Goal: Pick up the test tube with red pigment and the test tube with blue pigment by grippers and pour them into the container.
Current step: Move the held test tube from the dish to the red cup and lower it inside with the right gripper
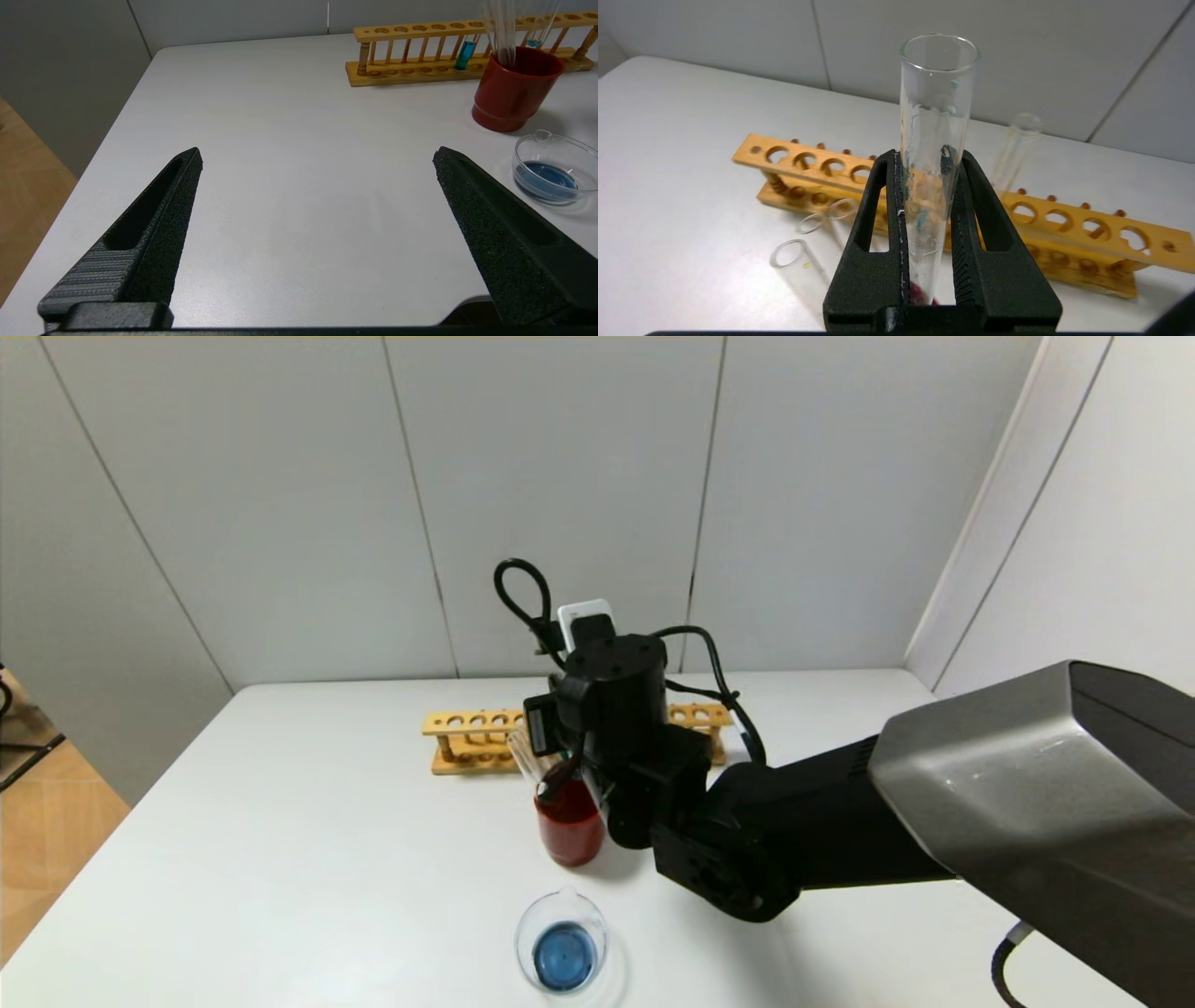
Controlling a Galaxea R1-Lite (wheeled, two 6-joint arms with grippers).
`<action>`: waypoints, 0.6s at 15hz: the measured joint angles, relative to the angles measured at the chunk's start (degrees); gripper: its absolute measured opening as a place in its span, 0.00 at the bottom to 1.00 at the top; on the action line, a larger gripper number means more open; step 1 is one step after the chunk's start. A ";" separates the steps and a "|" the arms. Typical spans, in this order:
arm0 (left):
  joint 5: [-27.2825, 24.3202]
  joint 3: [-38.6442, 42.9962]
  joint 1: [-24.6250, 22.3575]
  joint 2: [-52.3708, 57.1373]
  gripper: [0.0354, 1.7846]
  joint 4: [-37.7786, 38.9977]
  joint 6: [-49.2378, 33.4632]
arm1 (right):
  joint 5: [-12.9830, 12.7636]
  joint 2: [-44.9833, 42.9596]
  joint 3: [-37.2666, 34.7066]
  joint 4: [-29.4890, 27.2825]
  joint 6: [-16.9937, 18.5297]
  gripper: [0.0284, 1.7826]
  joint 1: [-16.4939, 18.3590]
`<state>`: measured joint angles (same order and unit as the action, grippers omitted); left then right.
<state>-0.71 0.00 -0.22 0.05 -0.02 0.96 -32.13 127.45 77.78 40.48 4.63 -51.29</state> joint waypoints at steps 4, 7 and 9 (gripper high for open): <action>0.00 0.00 -0.02 0.00 0.98 0.00 0.00 | -0.02 0.88 0.20 0.02 0.32 0.18 -1.27; 0.02 0.00 -0.02 0.00 0.98 0.02 0.05 | -0.02 1.57 -1.05 0.48 0.96 0.18 -1.55; 0.00 0.00 -0.02 0.00 0.98 0.00 0.02 | -0.02 2.10 -1.95 0.66 1.37 0.18 -1.66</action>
<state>-0.71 0.00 -0.24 0.05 -0.02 0.99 -32.16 129.55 75.83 41.14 6.00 -52.94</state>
